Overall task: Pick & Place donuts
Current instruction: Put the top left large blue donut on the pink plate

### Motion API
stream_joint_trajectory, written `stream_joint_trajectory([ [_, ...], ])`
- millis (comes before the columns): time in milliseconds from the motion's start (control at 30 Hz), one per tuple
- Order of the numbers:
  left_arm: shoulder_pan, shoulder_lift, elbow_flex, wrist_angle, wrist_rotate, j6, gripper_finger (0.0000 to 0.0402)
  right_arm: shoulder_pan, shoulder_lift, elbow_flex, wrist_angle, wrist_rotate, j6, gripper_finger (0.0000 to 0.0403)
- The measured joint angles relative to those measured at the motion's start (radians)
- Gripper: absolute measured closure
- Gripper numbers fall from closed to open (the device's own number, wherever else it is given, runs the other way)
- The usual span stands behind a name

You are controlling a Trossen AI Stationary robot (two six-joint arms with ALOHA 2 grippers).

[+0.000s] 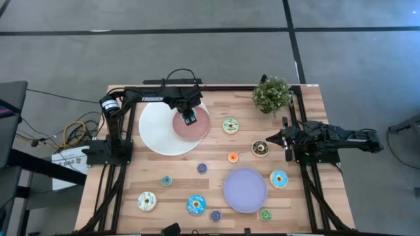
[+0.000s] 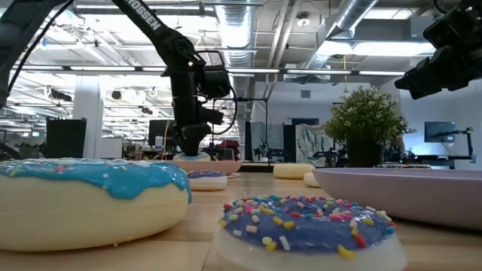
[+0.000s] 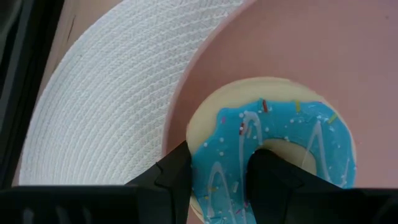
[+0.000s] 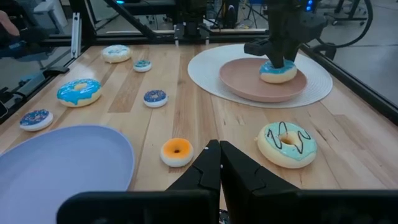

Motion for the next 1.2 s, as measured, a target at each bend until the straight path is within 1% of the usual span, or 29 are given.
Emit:
stream_joint_trajectory([
  [600, 0.001, 0.001, 0.0, 0.001, 0.004, 0.004, 0.0276, 0.0, 0.0, 0.0, 0.0, 0.0, 0.0, 0.0403],
  [700, 0.001, 0.001, 0.001, 0.001, 0.005, -0.007, 0.0258, 0.0, 0.0, 0.0, 0.0, 0.0, 0.0, 0.0403],
  [1000, 0.013, 0.001, 0.001, -0.011, 0.032, -0.016, 0.018, 0.0, 0.0, 0.0, 0.0, 0.0, 0.0, 0.0403],
  [1100, 0.014, -0.001, 0.001, -0.011, 0.032, -0.015, 0.0166, 0.0, 0.0, 0.0, 0.0, 0.0, 0.0, 0.0403],
  [1200, 0.014, -0.014, 0.013, -0.031, 0.026, -0.009, 0.0161, 0.0, 0.0, 0.0, 0.0, 0.0, 0.0, 0.0403],
])
